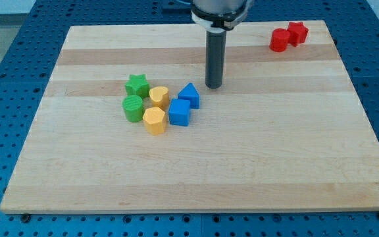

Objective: Nudge blue triangle a bit down

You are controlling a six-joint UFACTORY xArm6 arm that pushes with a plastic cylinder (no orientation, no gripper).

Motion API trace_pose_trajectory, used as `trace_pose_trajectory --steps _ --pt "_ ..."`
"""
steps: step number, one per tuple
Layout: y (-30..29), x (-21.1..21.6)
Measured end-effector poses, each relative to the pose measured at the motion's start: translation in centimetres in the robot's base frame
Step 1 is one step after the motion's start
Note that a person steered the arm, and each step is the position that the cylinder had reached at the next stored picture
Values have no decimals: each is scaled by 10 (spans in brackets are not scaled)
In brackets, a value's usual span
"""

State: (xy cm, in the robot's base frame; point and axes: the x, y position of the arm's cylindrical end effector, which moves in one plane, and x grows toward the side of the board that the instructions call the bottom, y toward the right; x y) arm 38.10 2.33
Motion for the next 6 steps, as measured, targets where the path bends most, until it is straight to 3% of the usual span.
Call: trace_pose_trajectory --steps 6 --pt "-33 1"
